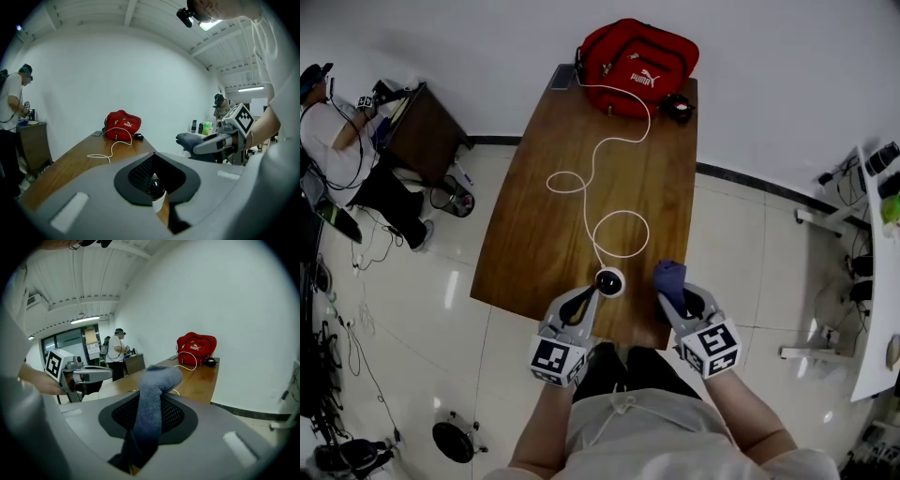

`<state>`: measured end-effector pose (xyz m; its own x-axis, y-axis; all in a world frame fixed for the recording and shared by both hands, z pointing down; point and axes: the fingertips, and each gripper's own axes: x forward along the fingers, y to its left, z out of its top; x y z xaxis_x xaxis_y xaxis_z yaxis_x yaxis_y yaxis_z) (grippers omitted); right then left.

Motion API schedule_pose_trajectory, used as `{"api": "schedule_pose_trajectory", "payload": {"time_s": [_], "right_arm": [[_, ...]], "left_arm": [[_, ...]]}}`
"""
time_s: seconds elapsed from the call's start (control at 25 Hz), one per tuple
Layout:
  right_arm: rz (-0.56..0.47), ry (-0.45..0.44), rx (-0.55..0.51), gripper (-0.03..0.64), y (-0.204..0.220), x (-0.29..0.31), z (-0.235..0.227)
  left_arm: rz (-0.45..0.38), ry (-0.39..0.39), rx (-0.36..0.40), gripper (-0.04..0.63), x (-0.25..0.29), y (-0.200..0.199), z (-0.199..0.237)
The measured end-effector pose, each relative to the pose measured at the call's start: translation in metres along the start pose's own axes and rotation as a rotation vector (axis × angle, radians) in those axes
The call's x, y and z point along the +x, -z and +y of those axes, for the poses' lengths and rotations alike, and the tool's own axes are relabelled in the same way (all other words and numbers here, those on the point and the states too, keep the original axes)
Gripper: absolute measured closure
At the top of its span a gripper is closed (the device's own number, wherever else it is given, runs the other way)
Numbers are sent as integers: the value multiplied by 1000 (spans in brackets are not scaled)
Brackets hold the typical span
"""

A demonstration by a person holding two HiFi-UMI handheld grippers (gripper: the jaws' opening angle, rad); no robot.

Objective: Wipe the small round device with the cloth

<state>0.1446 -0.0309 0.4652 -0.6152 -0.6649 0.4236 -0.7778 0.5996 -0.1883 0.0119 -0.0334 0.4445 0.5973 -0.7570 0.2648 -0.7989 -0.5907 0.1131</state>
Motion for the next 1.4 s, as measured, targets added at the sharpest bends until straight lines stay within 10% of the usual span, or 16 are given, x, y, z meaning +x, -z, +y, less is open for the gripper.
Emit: {"api": "schedule_pose_trajectory", "payload": {"time_s": [0.32, 0.52, 0.64, 1.4], "right_arm": [[39, 42, 41, 509, 12, 31, 6], [6, 20, 0, 509, -10, 56, 23], [-24, 5, -13, 509, -29, 75, 30], [49, -71, 151, 509, 8, 126, 19]], "left_arm": [[111, 152, 25, 394, 22, 34, 9], [131, 228, 41, 414, 32, 44, 12], [141, 236, 74, 585, 40, 48, 18], [132, 300, 117, 589, 46, 51, 10]]}}
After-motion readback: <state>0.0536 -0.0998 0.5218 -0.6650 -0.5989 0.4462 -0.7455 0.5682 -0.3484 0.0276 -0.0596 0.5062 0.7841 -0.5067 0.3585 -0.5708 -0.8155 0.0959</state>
